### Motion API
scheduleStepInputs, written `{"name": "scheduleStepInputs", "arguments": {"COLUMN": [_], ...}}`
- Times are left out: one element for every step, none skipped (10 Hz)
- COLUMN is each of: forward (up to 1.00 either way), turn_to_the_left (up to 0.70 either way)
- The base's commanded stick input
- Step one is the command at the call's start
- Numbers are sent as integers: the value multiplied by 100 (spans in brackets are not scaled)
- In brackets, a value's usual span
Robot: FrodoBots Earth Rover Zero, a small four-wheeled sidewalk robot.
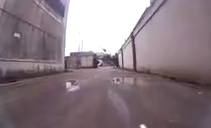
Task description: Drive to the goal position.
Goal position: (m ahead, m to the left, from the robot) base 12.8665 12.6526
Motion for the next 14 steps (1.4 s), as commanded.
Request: {"name": "scheduleStepInputs", "arguments": {"forward": [70,70,70,70,70,70,70,70,70,70,70,70,70,70], "turn_to_the_left": [0,0,0,0,0,0,0,0,0,0,0,0,0,0]}}
